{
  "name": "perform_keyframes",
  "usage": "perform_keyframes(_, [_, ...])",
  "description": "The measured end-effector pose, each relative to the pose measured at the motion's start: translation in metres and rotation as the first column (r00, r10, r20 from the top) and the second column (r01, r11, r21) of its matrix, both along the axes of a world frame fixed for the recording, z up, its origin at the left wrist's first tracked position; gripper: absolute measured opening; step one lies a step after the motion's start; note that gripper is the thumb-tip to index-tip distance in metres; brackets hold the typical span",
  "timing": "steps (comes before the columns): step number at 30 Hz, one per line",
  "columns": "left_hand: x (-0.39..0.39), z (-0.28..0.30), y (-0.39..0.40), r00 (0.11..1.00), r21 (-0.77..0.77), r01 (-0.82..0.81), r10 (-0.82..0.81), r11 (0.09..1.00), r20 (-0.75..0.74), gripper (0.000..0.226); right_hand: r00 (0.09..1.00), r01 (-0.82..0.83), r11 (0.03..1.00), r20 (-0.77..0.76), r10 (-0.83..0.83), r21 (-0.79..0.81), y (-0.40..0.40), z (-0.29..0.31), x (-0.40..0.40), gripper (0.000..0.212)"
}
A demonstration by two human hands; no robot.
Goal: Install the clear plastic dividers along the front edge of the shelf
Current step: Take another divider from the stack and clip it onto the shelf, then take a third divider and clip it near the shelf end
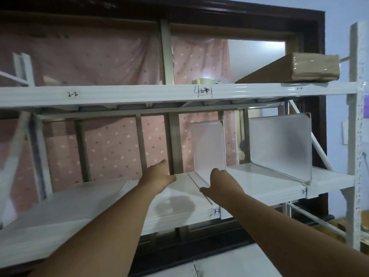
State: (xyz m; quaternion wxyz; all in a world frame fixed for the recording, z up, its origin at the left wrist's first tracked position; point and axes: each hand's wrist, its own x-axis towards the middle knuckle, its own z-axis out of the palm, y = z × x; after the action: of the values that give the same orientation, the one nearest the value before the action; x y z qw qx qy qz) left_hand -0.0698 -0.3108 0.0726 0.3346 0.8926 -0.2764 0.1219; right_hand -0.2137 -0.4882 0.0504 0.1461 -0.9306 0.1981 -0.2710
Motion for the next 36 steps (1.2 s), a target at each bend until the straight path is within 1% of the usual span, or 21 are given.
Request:
perform_keyframes(2, [0.006, -0.003, 0.022, 0.999, -0.002, -0.015, 0.015, 1.000, -0.048, 0.086, 0.998, -0.062, 0.998, -0.003, 0.062, -0.020, 0.020, -0.001, 0.011, 0.047])
perform_keyframes(5, [0.020, -0.009, 0.068, 0.995, -0.039, -0.053, 0.050, 0.998, -0.082, 0.085, 0.988, -0.153, 0.988, -0.012, 0.153, -0.024, 0.053, -0.001, 0.034, 0.063])
perform_keyframes(7, [0.030, -0.013, 0.101, 0.988, -0.030, -0.131, 0.128, 0.991, -0.086, 0.090, 0.977, -0.209, 0.978, -0.032, 0.209, -0.006, 0.072, -0.001, 0.050, 0.071])
perform_keyframes(10, [0.046, -0.020, 0.155, 0.964, 0.030, -0.246, 0.248, 0.969, -0.092, 0.096, 0.957, -0.278, 0.961, -0.086, 0.277, 0.008, 0.097, -0.002, 0.079, 0.081])
perform_keyframes(16, [0.059, -0.046, 0.249, 0.904, 0.066, -0.399, 0.405, 0.914, -0.139, 0.096, 0.895, -0.414, 0.910, -0.194, 0.403, -0.017, 0.143, -0.010, 0.134, 0.102])
perform_keyframes(20, [0.064, -0.061, 0.294, 0.857, 0.111, -0.477, 0.489, 0.872, -0.162, 0.095, 0.830, -0.520, 0.854, -0.234, 0.506, 0.005, 0.180, -0.018, 0.164, 0.103])
perform_keyframes(24, [0.067, -0.068, 0.322, 0.818, 0.170, -0.534, 0.557, 0.828, -0.147, 0.085, 0.761, -0.608, 0.794, -0.278, 0.586, 0.009, 0.217, -0.021, 0.188, 0.103])
perform_keyframes(26, [0.070, -0.070, 0.334, 0.801, 0.187, -0.553, 0.580, 0.812, -0.148, 0.076, 0.733, -0.635, 0.773, -0.315, 0.603, 0.001, 0.234, -0.022, 0.202, 0.099])
perform_keyframes(28, [0.076, -0.072, 0.344, 0.780, 0.202, -0.575, 0.606, 0.793, -0.158, 0.068, 0.705, -0.664, 0.748, -0.341, 0.622, -0.009, 0.247, -0.024, 0.213, 0.089])
perform_keyframes(30, [0.083, -0.075, 0.351, 0.748, 0.233, -0.601, 0.641, 0.765, -0.175, 0.066, 0.683, -0.689, 0.724, -0.360, 0.636, -0.028, 0.259, -0.026, 0.223, 0.080])
perform_keyframes(33, [0.093, -0.078, 0.358, 0.705, 0.272, -0.631, 0.684, 0.726, -0.191, 0.069, 0.659, -0.704, 0.709, -0.407, 0.632, -0.039, 0.272, -0.031, 0.235, 0.078])
perform_keyframes(36, [0.104, -0.083, 0.360, 0.683, 0.288, -0.653, 0.709, 0.700, -0.174, 0.068, 0.646, -0.707, 0.705, -0.451, 0.615, -0.053, 0.281, -0.038, 0.248, 0.073])
